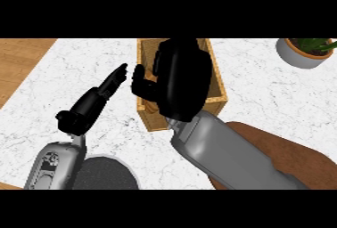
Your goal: Pick the croissant from the cutting board and place it in the basket
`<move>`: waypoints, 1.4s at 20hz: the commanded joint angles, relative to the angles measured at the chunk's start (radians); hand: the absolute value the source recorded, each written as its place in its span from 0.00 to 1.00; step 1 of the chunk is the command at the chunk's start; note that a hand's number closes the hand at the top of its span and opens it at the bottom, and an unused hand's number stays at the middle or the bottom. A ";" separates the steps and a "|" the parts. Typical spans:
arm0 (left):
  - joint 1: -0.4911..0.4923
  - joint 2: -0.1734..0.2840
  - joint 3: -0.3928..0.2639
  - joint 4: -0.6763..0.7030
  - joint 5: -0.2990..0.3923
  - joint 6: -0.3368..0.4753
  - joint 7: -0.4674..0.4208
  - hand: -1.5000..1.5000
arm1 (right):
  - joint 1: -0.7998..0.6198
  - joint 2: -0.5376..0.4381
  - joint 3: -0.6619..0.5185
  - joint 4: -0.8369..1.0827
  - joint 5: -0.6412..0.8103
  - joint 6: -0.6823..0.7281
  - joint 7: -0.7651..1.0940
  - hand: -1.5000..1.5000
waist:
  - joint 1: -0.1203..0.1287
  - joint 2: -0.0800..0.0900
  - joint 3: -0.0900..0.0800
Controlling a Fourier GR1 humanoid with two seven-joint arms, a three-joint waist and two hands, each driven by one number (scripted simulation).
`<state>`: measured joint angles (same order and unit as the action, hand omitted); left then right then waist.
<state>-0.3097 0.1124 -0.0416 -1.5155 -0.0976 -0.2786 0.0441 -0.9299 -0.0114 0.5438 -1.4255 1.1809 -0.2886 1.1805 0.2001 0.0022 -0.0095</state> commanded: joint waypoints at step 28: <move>0.002 0.005 0.036 0.017 -0.011 0.037 -0.020 0.50 | -0.329 0.011 -0.354 0.431 0.214 -0.152 0.306 1.00 | -0.067 0.008 0.005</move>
<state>-0.3091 0.1322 0.0033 -1.4918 -0.1012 -0.2556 0.0226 -1.2532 -0.0117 0.1915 -1.0266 1.4094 -0.3728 1.2333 0.1357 0.0110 -0.0050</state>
